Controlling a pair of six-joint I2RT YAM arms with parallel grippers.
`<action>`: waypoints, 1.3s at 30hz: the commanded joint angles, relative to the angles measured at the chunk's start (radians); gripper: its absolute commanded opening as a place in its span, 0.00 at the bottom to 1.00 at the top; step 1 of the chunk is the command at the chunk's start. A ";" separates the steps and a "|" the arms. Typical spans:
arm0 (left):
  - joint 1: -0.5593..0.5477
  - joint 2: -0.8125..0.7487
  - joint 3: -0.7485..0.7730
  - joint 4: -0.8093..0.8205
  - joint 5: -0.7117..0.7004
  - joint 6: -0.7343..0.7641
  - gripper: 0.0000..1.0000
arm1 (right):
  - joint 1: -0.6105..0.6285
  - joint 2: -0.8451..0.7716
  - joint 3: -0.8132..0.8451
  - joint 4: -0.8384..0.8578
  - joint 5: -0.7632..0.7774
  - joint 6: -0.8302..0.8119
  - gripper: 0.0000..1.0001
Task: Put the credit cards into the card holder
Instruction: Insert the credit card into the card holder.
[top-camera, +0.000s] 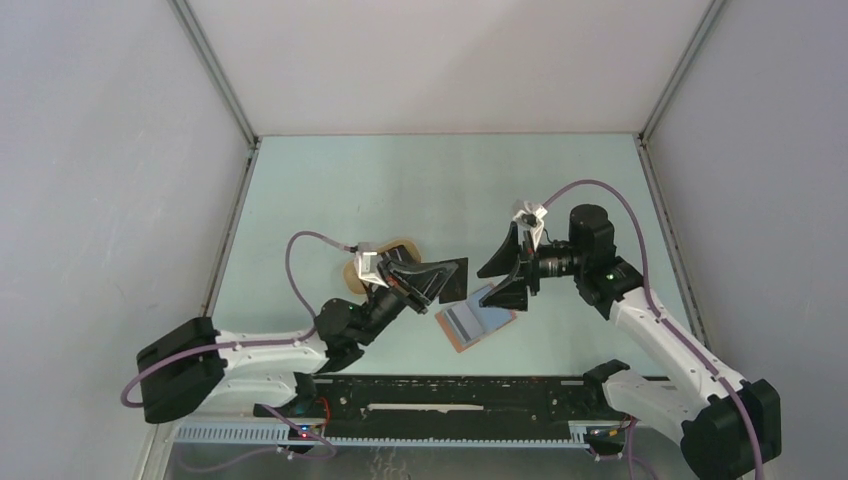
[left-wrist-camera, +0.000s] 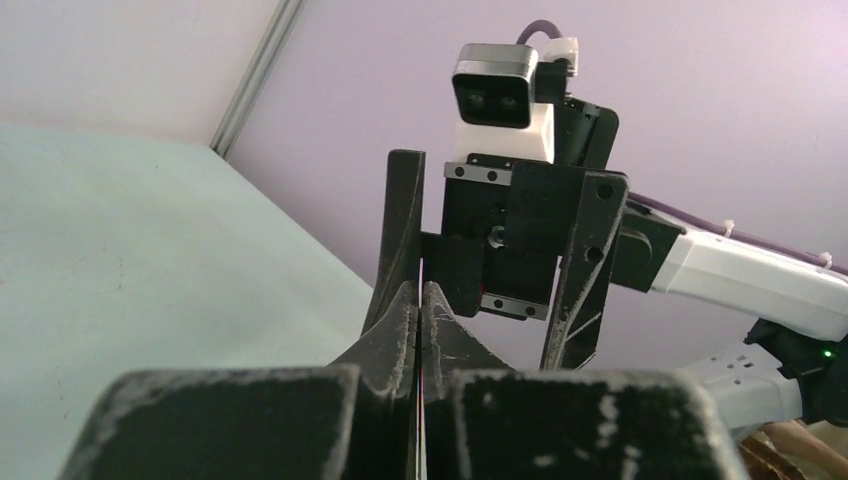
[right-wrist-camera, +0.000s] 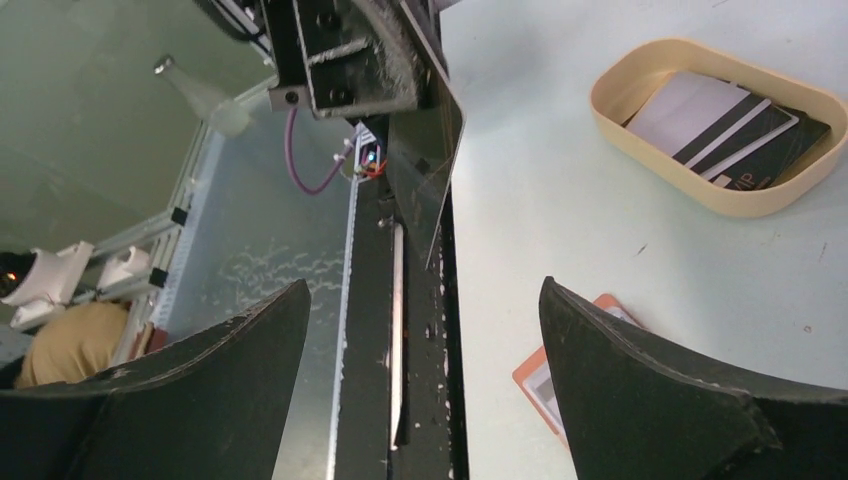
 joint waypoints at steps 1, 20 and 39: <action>-0.020 0.064 0.083 0.159 -0.065 0.042 0.00 | -0.009 0.028 -0.012 0.229 0.023 0.240 0.91; -0.060 0.156 0.133 0.190 -0.078 0.029 0.00 | 0.024 0.069 -0.033 0.421 -0.039 0.429 0.42; 0.081 -0.360 -0.023 -0.658 0.012 -0.059 0.90 | -0.096 0.212 0.174 -0.586 0.092 -0.397 0.00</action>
